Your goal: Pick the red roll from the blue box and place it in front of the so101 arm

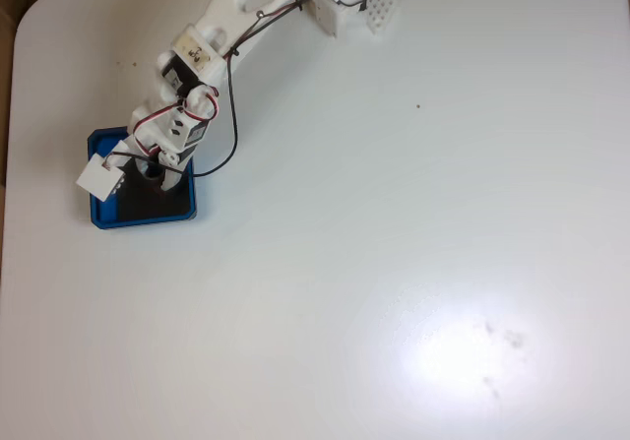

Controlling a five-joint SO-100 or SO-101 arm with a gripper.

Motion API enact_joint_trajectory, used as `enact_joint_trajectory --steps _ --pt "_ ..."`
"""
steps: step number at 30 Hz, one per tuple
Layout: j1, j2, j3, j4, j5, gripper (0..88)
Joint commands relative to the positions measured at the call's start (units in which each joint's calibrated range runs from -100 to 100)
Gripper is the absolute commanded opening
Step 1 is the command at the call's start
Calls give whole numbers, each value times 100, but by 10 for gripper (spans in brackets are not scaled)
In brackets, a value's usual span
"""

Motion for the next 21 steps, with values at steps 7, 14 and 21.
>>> enact_joint_trajectory --steps 7,14,21 --pt "52 -794 -197 133 -30 168" --pt "13 -936 -179 158 -30 168" --pt "13 -903 -170 166 -231 169"
